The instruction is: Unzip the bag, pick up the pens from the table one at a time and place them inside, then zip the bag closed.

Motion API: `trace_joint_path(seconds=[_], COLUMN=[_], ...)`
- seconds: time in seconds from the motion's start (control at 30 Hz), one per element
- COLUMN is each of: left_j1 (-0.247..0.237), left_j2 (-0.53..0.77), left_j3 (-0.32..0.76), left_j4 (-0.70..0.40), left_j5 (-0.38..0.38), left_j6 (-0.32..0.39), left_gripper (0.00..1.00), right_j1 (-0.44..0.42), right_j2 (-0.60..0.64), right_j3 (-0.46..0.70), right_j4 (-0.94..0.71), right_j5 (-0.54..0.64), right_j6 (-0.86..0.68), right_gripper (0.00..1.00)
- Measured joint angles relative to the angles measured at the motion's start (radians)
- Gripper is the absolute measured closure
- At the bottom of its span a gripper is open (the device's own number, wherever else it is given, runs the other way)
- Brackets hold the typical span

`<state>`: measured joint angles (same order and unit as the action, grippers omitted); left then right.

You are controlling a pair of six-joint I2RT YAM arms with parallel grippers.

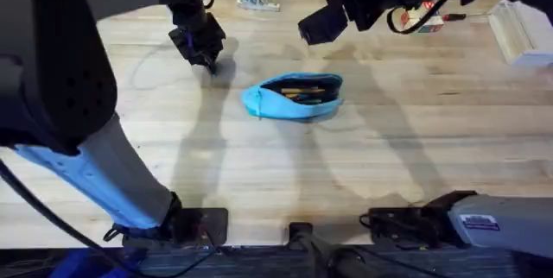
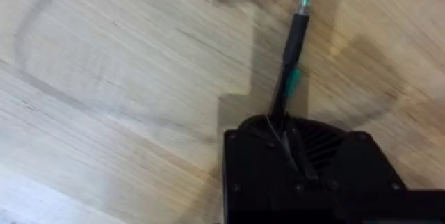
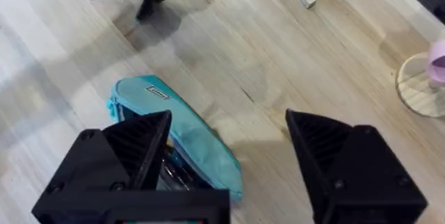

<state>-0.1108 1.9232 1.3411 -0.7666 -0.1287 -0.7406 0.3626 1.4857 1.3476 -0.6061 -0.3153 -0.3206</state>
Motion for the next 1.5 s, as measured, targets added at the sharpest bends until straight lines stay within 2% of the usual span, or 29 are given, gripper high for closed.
trace_joint_path(seconds=[0.27, 0.4, 0.57, 0.87, 1.07, 1.23, 1.5], left_j1=[0.000, 0.000, 0.000, -0.015, -0.069, -0.142, -0.262], left_j2=[0.000, -0.002, -0.027, -0.166, -0.252, -0.328, -0.437], left_j3=[0.000, 0.001, 0.001, 0.001, 0.001, 0.001, 0.001], left_j4=[0.000, -0.009, -0.053, -0.062, -0.065, -0.056, -0.011], left_j5=[-0.003, -0.003, -0.003, -0.003, -0.004, -0.004, -0.007], left_j6=[0.000, 0.000, 0.008, 0.061, 0.116, 0.179, 0.329], left_gripper=[0.944, 0.946, 0.949, 0.952, 0.954, 0.956, 0.958], right_j1=[0.000, 0.000, 0.000, 0.000, 0.000, 0.000, 0.000], right_j2=[-0.004, -0.052, -0.155, -0.269, -0.328, -0.387, -0.455], right_j3=[0.000, 0.000, 0.001, 0.005, 0.005, 0.005, 0.005], right_j4=[-0.004, -0.038, -0.150, -0.347, -0.417, -0.461, -0.527], right_j5=[0.000, 0.000, 0.000, -0.004, -0.004, -0.004, -0.003], right_j6=[0.000, 0.000, 0.000, -0.017, -0.070, -0.125, -0.213], right_gripper=[0.004, 0.004, 0.004, 0.004, 0.004, 0.005, 0.005])
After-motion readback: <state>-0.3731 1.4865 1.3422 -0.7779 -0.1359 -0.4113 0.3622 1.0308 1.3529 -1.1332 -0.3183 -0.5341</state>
